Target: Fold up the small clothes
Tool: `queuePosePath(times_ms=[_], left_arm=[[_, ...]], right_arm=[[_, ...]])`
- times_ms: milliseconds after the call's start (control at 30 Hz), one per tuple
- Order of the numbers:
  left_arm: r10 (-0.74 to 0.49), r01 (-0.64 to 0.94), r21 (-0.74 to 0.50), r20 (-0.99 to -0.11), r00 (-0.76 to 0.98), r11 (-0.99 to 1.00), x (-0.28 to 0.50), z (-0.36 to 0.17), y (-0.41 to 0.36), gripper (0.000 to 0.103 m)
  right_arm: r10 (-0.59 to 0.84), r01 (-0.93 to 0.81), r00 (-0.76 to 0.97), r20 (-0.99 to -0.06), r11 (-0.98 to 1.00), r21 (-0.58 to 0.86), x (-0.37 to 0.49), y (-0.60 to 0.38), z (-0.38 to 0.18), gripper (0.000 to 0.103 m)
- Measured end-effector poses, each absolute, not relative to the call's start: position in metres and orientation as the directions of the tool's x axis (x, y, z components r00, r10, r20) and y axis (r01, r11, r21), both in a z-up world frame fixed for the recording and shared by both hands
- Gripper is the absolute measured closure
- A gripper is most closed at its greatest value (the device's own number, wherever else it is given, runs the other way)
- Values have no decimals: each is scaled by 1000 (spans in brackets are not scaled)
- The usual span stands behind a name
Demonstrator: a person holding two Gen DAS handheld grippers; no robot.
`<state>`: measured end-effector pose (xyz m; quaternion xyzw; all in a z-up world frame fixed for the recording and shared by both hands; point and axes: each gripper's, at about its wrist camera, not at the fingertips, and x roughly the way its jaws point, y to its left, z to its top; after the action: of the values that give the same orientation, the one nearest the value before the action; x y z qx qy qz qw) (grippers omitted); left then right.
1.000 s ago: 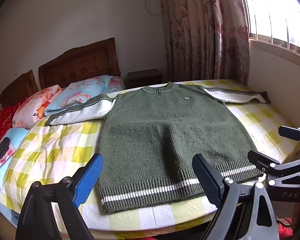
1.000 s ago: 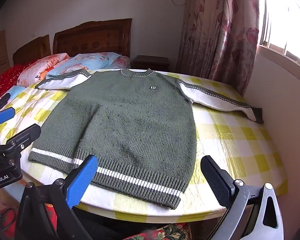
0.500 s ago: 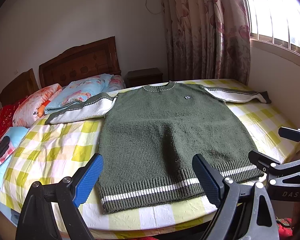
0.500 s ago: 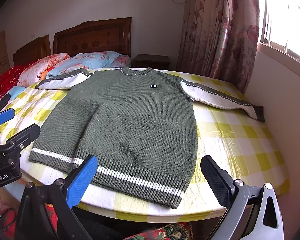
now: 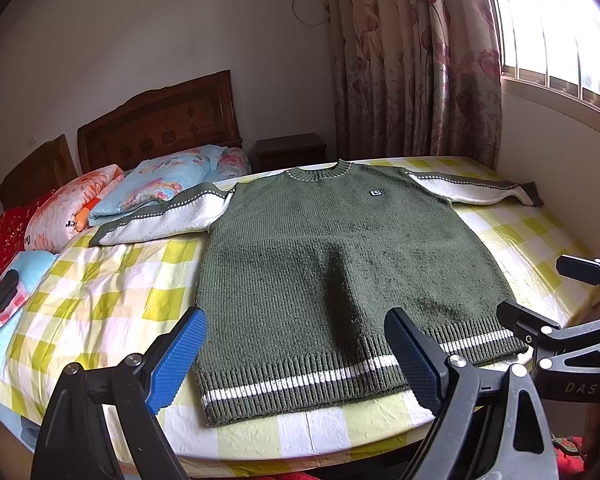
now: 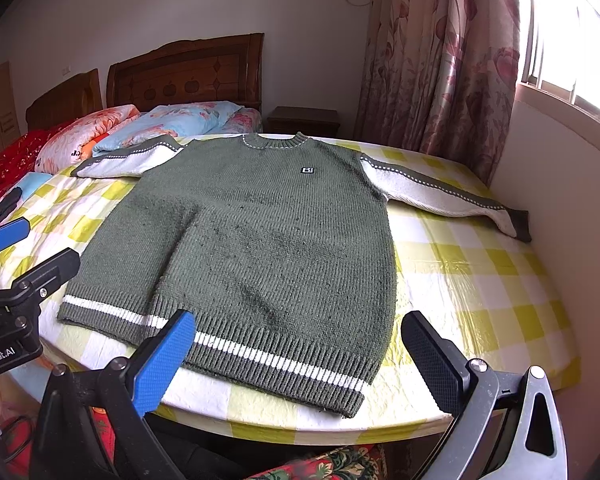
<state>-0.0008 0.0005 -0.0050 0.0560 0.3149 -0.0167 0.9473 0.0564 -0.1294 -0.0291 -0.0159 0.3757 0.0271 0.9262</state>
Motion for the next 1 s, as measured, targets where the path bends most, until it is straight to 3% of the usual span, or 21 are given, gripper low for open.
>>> queuePosePath(times_ms=[1000], left_arm=[[4, 65, 91, -610, 792, 994, 0, -7, 1, 11]], right_arm=[[51, -58, 698, -715, 998, 14, 57, -132, -37, 0]])
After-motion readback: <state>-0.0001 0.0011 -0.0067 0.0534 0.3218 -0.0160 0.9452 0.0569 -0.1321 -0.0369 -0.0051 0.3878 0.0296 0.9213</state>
